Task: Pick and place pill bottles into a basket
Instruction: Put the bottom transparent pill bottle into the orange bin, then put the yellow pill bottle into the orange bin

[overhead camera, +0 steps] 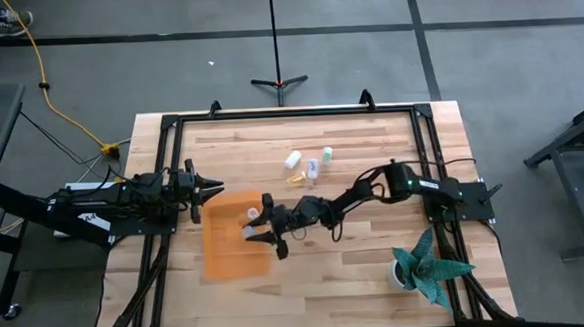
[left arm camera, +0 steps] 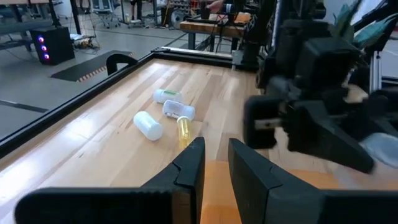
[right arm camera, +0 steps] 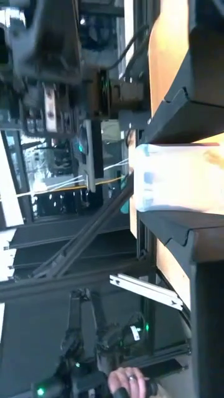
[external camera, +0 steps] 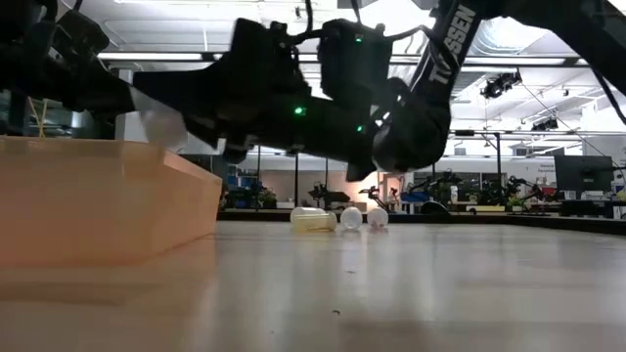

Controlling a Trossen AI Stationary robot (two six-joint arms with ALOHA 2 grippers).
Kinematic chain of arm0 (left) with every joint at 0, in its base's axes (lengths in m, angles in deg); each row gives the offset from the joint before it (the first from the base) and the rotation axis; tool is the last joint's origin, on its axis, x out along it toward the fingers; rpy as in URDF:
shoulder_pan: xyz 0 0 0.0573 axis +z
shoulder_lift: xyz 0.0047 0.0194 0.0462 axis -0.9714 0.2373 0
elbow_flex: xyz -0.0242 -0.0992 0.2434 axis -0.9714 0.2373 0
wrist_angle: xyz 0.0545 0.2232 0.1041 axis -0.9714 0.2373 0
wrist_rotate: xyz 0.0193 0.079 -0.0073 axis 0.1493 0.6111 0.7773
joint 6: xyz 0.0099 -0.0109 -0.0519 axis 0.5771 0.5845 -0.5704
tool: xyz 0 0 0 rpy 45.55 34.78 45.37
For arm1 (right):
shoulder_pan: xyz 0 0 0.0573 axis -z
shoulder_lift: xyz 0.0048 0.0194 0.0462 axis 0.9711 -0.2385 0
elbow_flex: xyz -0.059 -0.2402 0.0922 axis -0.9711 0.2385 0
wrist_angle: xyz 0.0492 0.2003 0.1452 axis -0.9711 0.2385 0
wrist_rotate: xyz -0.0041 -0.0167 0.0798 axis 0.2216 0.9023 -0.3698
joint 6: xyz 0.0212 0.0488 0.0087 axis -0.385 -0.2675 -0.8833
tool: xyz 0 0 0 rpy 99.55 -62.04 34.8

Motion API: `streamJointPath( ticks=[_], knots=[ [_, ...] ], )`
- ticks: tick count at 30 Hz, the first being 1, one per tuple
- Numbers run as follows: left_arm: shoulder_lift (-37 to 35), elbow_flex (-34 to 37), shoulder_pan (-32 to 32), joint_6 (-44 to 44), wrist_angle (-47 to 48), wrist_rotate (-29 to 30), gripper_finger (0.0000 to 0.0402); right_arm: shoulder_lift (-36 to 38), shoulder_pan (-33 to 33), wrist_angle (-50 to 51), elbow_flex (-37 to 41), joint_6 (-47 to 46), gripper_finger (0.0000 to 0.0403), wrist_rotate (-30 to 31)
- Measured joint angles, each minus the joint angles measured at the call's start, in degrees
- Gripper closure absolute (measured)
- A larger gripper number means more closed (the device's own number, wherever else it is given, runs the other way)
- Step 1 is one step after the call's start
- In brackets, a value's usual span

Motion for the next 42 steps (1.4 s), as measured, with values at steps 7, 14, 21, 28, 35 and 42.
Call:
streamJointPath(
  ticks=[7, 14, 21, 28, 35, 42],
  knots=[
    [0.0, 0.0, 0.0, 0.0, 0.4, 0.0, 0.0294, -1.5, -0.6, 0.2, -1.1, 2.4, 0.0268, 0.1],
    [0.0, 0.0, 0.0, 0.0, 0.4, 0.0, 0.0294, -1.5, -0.1, 4.5, -0.8, 1.0, 0.0252, 0.6],
    [0.0, 0.0, 0.0, 0.0, 0.4, 0.3, 0.0294, -1.5, 0.3, 6.5, -1.2, 0.8, 0.027, -2.9],
    [0.0, 0.0, 0.0, 0.0, 0.4, 0.8, 0.0294, -1.4, 0.3, 15.0, -5.7, 1.1, 0.0234, -5.4],
    [0.0, 0.0, 0.0, 0.0, 0.4, 0.9, 0.0294, -1.3, 0.3, 26.4, -10.8, 3.5, 0.0159, -6.5],
    [0.0, 0.0, 0.0, 0.0, 0.4, 1.0, 0.0294, 2.9, 1.9, 32.7, -9.6, 4.5, 0.0151, -6.9]
  ],
)
